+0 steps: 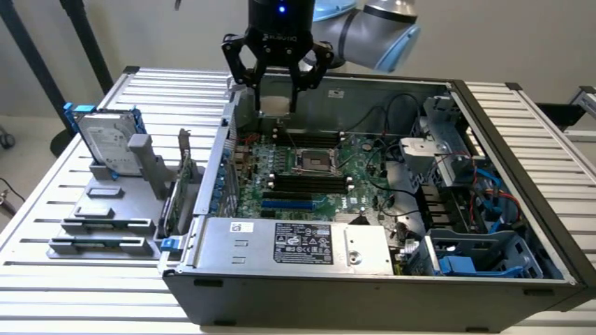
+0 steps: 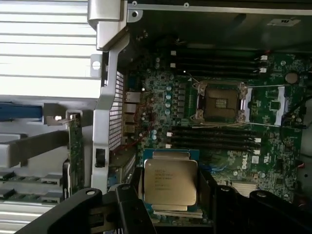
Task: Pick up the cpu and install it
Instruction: 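Pick up the cpu and move it towards the insertion slot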
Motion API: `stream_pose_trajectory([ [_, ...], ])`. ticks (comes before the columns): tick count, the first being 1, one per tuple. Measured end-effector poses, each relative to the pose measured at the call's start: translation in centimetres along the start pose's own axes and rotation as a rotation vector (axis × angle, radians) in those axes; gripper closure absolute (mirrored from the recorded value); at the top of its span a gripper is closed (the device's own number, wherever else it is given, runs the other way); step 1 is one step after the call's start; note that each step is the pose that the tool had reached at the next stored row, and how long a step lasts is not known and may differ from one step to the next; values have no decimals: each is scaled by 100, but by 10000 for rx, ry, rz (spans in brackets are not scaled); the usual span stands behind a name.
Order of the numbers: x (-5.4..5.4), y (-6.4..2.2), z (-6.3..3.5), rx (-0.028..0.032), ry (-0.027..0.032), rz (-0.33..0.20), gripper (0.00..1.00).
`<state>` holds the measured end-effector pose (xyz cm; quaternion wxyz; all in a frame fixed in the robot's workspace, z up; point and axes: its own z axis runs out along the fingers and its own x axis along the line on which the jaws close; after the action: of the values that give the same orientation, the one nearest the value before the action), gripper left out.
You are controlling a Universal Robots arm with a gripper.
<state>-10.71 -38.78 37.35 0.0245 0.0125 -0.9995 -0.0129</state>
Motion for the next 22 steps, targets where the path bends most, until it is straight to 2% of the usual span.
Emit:
stream_pose_trajectory([
  [15,-684,323,248,0,0,-1,45],
  [18,-756,373,301,1,1,2,45],
  [22,-783,425,373,-1,0,48,45],
])
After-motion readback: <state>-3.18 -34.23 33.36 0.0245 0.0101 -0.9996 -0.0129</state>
